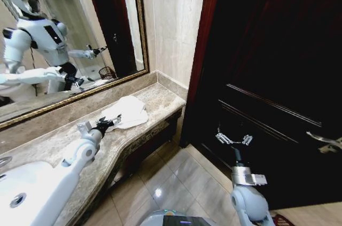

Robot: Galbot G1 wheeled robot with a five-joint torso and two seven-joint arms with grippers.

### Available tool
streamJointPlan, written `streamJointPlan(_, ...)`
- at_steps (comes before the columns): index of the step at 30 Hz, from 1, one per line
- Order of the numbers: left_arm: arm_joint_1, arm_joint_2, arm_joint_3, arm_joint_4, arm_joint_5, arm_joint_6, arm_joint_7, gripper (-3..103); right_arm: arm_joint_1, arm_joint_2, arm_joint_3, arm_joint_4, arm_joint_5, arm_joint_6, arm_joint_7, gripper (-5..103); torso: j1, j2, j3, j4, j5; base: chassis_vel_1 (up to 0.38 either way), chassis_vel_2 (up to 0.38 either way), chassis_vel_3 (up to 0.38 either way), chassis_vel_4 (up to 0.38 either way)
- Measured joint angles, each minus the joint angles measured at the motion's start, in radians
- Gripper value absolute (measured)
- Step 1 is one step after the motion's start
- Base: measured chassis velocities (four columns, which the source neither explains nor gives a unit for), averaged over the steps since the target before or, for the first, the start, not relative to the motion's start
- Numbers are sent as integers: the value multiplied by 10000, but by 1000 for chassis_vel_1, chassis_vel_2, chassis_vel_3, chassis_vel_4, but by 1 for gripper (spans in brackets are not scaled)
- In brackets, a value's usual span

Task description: Discard the used towel into the hamper.

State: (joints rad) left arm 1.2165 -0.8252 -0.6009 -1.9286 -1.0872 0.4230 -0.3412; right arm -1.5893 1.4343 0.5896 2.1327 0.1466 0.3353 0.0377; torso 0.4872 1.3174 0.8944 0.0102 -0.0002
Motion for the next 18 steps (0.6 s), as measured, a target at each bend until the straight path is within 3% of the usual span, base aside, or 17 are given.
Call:
streamJointPlan(7,-1419,160,814,1071,-1500,847,-148,100,-83,28,14,34,-7,33,-32,100,0,0,0,-1,3,0,0,0,0)
streamJointPlan(9,-1577,159,951,1212,-1575,890,-144,103,-98,33,12,59,-9,34,-39,100,0,0,0,-1,2,0,0,0,0)
streamJointPlan(13,-1913,49,1220,1579,-1635,935,79,96,-161,32,35,129,-8,42,-49,100,0,0,0,0,3,0,0,0,0)
streamJointPlan(18,-1928,-224,1292,1736,-1176,540,332,80,-232,11,95,178,18,63,-52,100,-1,0,0,-1,2,0,0,0,0)
